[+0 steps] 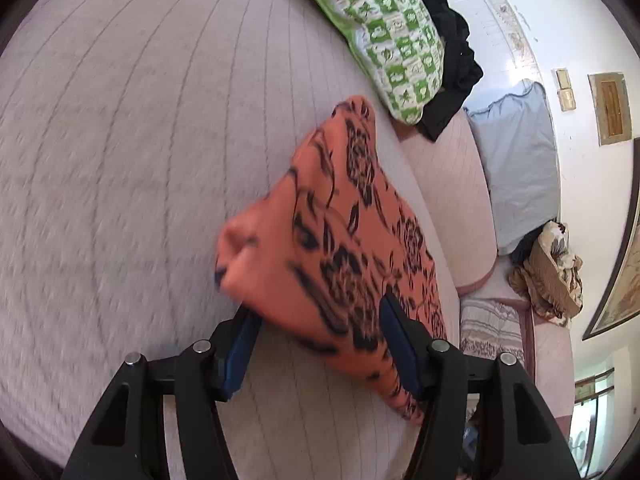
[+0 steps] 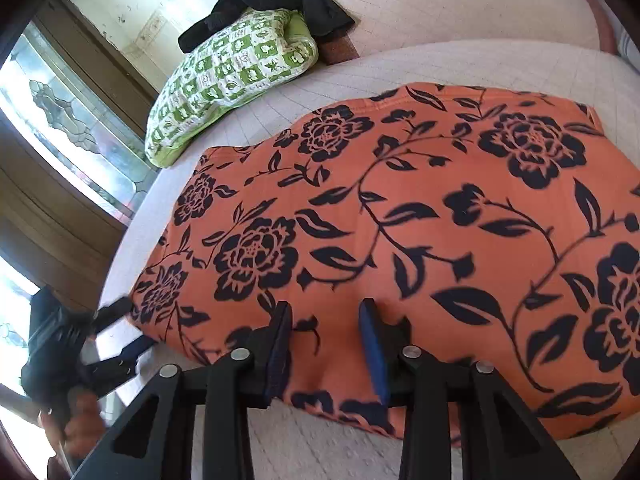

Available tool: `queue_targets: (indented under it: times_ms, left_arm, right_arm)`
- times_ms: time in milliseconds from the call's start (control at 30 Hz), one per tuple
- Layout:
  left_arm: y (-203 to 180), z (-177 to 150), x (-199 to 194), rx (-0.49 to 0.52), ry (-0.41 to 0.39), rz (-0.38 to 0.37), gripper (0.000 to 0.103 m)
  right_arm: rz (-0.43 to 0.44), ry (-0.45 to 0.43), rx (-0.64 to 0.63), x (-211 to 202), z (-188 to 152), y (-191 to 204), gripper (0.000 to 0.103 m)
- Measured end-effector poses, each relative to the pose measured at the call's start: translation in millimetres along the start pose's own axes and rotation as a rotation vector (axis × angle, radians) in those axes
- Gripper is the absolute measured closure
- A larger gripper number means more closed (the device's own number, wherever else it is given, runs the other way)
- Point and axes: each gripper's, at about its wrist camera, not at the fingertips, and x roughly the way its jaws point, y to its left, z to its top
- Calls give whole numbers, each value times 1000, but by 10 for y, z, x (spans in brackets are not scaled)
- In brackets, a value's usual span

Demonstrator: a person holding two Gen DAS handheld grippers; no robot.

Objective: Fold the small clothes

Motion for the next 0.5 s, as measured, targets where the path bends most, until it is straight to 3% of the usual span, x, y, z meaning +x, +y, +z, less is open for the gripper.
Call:
queue_targets:
  times_ms: [67,133,167,433,500]
  left_arm:
    - [-3,61,32,-10,-12,5,47]
    - [-2,75,74,-3,-19,39,70]
    - [12,105,109,5,-23,56,76]
    - [-364,51,145,223,-113,157,83]
    - [-557,9,133,319,-126,203,83]
  right_arm:
    - [7,-2,-17,-25,-24,-48,72]
    - [39,-14,12,-58,-56,-99,72]
    - [52,-20,24,-62,-67,-126,72]
    - [165,-43,93,-93,-102,-268,72]
    - [245,-18,167,-93,-60,-383,70]
